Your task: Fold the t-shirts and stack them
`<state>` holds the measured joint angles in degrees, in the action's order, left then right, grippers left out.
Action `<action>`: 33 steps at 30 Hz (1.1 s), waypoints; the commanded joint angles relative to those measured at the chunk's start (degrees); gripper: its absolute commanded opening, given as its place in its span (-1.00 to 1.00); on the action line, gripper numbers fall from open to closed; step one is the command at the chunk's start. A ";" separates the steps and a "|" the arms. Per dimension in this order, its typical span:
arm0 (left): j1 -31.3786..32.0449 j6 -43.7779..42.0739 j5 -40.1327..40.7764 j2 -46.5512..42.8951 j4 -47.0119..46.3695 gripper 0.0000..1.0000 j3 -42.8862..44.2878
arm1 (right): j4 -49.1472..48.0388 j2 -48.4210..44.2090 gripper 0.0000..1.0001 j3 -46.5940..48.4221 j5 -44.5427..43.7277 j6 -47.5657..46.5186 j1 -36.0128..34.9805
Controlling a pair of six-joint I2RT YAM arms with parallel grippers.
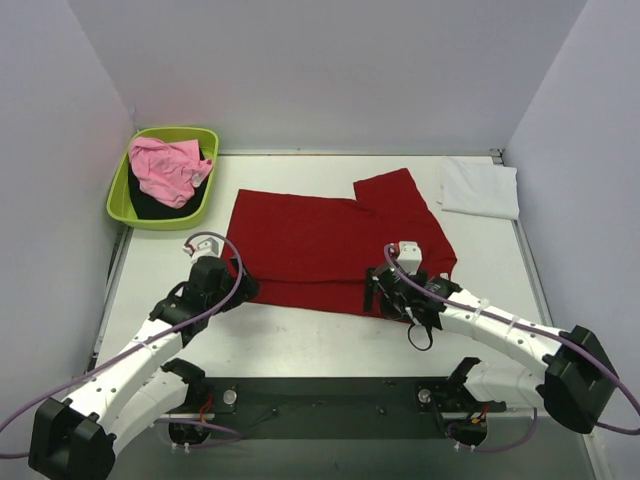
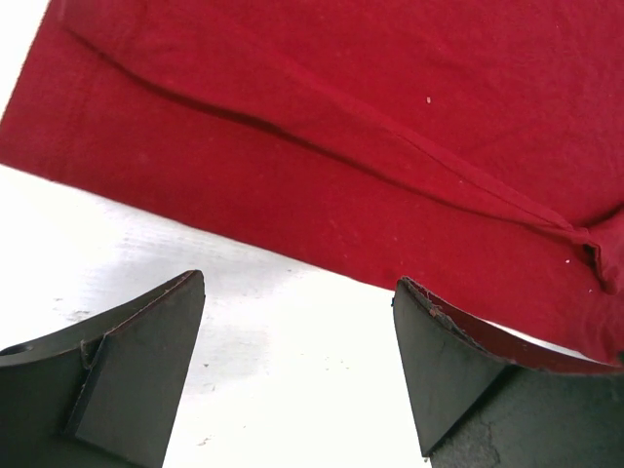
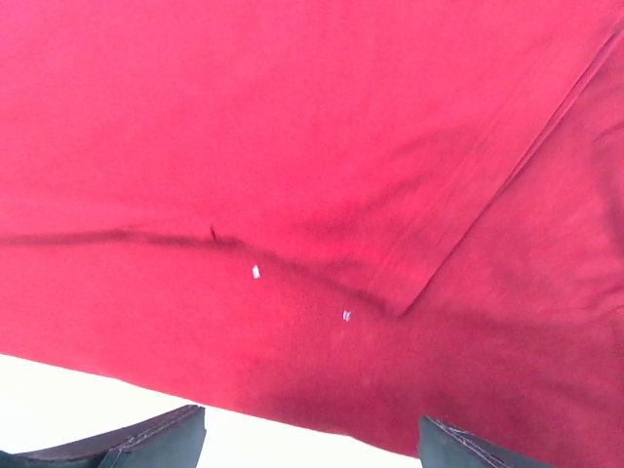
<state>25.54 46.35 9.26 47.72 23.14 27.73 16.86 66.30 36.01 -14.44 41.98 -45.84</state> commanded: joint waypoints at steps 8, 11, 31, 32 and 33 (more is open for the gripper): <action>2.23 1.38 1.03 4.39 -3.62 0.75 2.77 | 4.16 1.02 0.74 5.04 -6.66 -0.41 6.81; 2.23 1.20 1.38 4.22 -3.19 0.75 2.86 | 1.52 1.46 0.47 3.37 -4.29 0.56 10.15; 2.32 0.85 2.34 5.10 -3.45 0.75 1.89 | -6.49 11.48 -0.28 0.90 0.37 2.76 12.09; 2.32 0.94 2.35 5.18 -3.54 0.75 1.89 | -7.01 12.00 -0.29 0.82 0.37 2.76 12.18; 2.32 0.85 2.52 5.27 -3.54 0.75 1.89 | -7.11 12.18 -0.29 0.90 0.55 2.76 12.27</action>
<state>27.66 47.37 10.50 52.69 22.28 28.56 10.87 77.21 37.10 -13.80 43.90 -34.15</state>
